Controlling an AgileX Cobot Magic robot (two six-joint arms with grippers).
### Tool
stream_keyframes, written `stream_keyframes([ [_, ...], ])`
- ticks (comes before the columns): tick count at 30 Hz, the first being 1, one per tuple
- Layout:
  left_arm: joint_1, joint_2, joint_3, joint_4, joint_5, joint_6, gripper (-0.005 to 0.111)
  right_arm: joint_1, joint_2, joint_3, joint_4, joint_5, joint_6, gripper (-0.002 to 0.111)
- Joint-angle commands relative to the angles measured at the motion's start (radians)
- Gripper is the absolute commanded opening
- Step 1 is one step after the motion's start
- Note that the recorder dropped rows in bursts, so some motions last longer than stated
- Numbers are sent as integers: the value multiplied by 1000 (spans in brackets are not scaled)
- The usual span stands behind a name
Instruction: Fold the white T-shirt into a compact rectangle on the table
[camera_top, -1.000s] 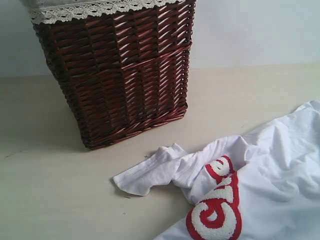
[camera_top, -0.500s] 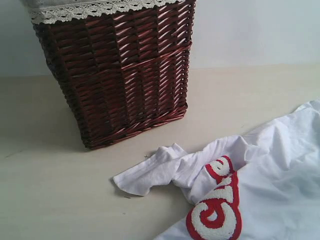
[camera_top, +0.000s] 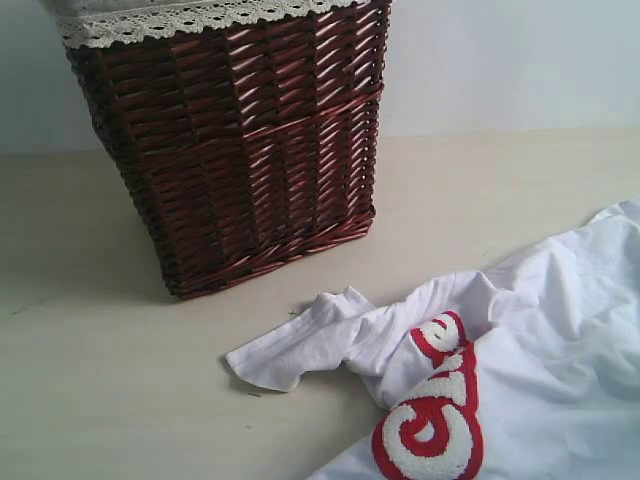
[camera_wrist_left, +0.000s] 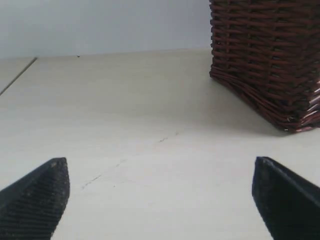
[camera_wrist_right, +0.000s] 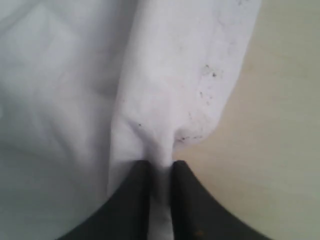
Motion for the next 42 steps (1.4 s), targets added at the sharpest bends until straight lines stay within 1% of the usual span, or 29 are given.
stream_keyframes([
  [1,3,-6,-1,-7,-5,-4,94,-5,-3,-5,15,-35,-38,0],
  [8,3,-6,-1,-7,-5,-4,94,-5,-53,-5,8,-204,-23,0],
  [11,3,-6,-1,-7,-5,-4,94,-5,-72,-5,-34,-253,19,0],
  [13,3,-6,-1,-7,-5,-4,94,-5,-78,-5,-96,-288,65,0],
  [17,3,-6,-1,-7,-5,-4,94,-5,-78,-5,-259,-291,141,1],
  [19,3,-6,-1,-7,-5,-4,94,-5,-78,-5,-324,-291,162,9],
  [21,3,-6,-1,-7,-5,-4,94,-5,-78,-5,-353,-291,171,22],
  [23,3,-6,-1,-7,-5,-4,94,-5,-78,-5,-339,-297,171,40],
  [24,3,-6,-1,-7,-5,-4,94,-5,-78,-5,-323,-299,171,46],
  [25,3,-6,-1,-7,-5,-4,94,-5,-86,-5,-304,-299,167,50],
  [27,3,-6,-1,-7,-5,-4,94,-4,-121,-5,-266,-293,165,52],
  [30,3,-6,-1,-7,-5,-4,94,-4,-199,-5,-115,-270,85,51],
  [32,3,-6,-1,-7,-5,-4,94,-4,-241,-5,14,-182,-3,50],
  [33,3,-6,-1,-7,-5,-4,94,3,-246,-5,52,-127,-43,47],
  [34,3,-6,-1,-7,-5,-4,94,21,-245,-3,72,-60,-51,41],
  [36,3,-6,-1,-7,-5,-4,94,71,-220,16,83,-14,-43,30],
  [37,3,-6,-1,-7,-5,-4,94,108,-197,38,87,-16,-36,21],
  [38,3,-6,-1,-7,-5,-4,94,148,-179,55,90,-40,-36,15],
  [40,3,-6,-1,-7,-5,-4,94,232,-134,90,88,-149,-31,3],
  [41,3,-6,-1,-7,-5,-4,94,262,-112,103,82,-212,-14,0],
  [42,3,-6,-1,-7,-5,-4,94,292,-95,111,76,-258,15,0],
])
